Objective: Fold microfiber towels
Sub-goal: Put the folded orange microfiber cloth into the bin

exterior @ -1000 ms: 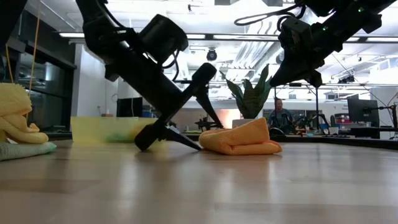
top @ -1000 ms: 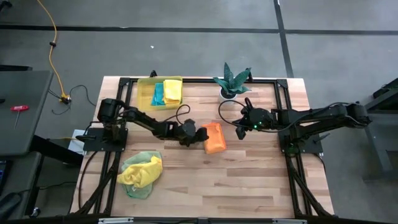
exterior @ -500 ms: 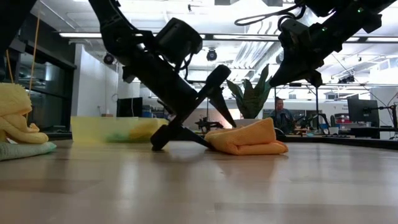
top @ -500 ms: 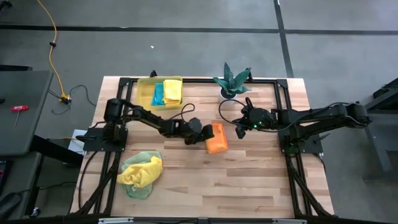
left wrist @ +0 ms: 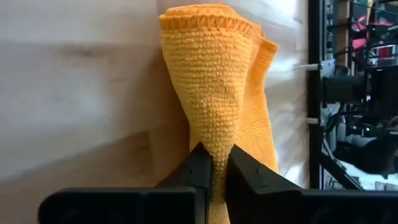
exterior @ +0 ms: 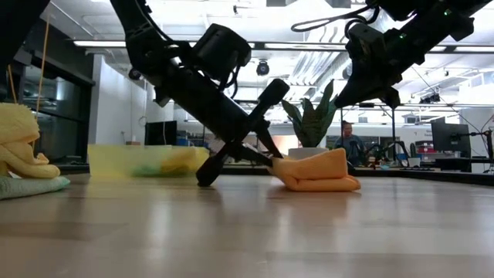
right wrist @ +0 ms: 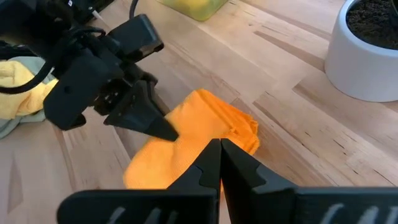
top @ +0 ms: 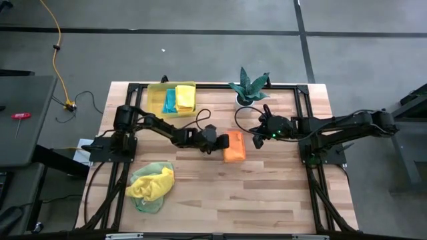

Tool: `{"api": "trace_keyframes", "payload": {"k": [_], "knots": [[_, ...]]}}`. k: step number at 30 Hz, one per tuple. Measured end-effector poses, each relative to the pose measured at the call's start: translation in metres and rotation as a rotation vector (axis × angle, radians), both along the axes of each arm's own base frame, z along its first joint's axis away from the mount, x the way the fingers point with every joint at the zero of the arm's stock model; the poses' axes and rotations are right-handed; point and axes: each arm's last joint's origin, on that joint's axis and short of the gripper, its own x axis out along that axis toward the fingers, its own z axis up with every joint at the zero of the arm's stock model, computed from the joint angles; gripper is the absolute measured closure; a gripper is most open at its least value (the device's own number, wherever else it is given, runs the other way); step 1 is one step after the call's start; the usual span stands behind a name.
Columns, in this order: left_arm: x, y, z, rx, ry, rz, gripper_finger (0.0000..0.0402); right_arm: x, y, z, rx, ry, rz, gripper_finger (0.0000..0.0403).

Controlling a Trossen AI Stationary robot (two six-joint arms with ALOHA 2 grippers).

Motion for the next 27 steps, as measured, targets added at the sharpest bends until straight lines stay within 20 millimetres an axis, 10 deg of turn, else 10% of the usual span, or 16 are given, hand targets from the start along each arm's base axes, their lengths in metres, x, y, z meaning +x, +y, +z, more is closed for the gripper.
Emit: {"api": "trace_keyframes", "payload": {"k": [13,27], "knots": [[-0.026,0.024,0.067,0.193,0.046,-0.24,0.0399,0.003,0.0,0.004,-0.002,-0.048,0.0,0.0402],[-0.158,0.064,0.189,0.398,0.188,-0.162,0.0401,0.003,0.0,0.004,-0.004,-0.048,-0.002,0.0402]]}}
